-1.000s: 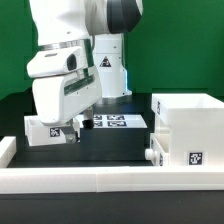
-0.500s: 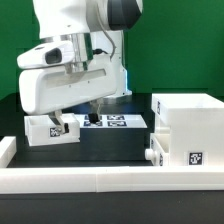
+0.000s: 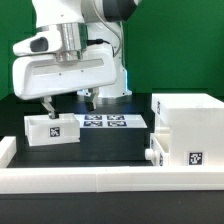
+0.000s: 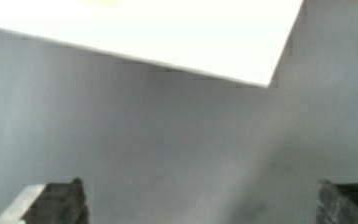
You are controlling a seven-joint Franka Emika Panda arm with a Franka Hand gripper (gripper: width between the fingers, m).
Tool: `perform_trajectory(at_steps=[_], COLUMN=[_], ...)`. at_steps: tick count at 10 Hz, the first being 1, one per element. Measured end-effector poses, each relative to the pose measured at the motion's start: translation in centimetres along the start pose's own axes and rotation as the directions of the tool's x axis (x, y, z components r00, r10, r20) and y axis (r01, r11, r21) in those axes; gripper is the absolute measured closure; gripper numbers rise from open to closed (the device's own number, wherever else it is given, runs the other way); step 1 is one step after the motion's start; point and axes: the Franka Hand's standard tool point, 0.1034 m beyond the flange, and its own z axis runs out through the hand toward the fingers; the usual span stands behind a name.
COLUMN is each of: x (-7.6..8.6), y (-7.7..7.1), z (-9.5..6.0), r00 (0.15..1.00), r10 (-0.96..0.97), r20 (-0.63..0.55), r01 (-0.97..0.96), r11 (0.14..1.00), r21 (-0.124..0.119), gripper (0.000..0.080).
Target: Assemble drawer
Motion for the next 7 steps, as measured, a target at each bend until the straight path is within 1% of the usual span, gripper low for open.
perform_trajectory(at_steps=[2, 6, 7], x=[0.2, -0.1, -1.5], y=[-0.2, -0.2, -0.5], z=[0.1, 0.2, 0.3], r00=[0.991, 0.991, 0.99], r10=[0.131, 0.132, 0.137], r20=[-0.001, 0.0, 0.004], r01=[-0.131, -0.132, -0.137], r11=[0.991, 0.991, 0.99], r21=[0.004, 0.003, -0.008], gripper=[0.0151, 0.0151, 0.0151])
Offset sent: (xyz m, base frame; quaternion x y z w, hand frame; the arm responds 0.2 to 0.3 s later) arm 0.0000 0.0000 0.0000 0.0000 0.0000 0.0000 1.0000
